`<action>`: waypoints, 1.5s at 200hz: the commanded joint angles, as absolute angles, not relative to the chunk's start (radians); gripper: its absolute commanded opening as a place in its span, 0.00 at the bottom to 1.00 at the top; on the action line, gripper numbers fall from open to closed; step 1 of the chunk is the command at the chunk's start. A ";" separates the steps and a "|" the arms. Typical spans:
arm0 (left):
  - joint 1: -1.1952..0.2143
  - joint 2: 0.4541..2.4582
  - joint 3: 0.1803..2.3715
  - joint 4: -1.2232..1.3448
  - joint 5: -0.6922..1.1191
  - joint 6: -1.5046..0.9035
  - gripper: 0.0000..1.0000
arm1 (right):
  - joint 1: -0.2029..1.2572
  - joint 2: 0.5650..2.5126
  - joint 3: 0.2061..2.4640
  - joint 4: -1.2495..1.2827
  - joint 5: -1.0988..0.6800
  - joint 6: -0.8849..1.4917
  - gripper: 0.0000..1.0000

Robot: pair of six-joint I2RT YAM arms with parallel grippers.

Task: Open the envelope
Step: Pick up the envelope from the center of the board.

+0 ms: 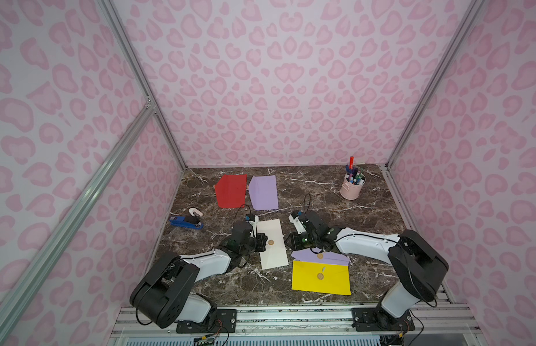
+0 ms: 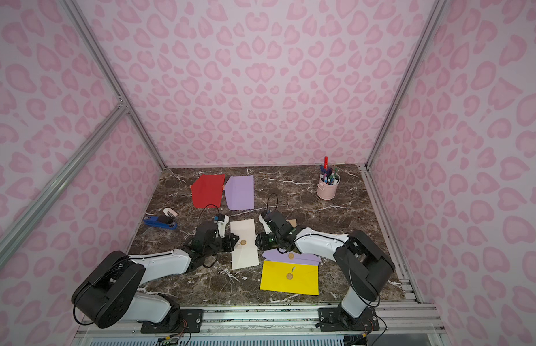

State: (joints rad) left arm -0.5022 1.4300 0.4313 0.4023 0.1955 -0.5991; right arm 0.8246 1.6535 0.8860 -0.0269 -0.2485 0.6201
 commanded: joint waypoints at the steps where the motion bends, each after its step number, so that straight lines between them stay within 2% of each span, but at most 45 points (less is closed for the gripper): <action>1: -0.500 1.442 0.437 0.383 0.167 -0.586 0.03 | 0.824 1.654 0.883 -0.018 -0.252 0.611 0.35; 194: -0.491 1.471 0.405 0.351 0.120 -0.606 0.03 | 0.811 1.690 0.833 0.076 -0.348 0.662 0.39; 300: -0.491 1.480 0.389 0.353 0.114 -0.614 0.03 | 0.784 1.753 0.790 0.179 -0.471 0.748 0.39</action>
State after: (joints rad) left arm -0.4919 1.4742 0.3946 0.4122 0.1230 -0.6079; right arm 0.7902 1.7428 0.7994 0.1268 -0.4232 0.7094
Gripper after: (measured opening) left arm 0.049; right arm 0.391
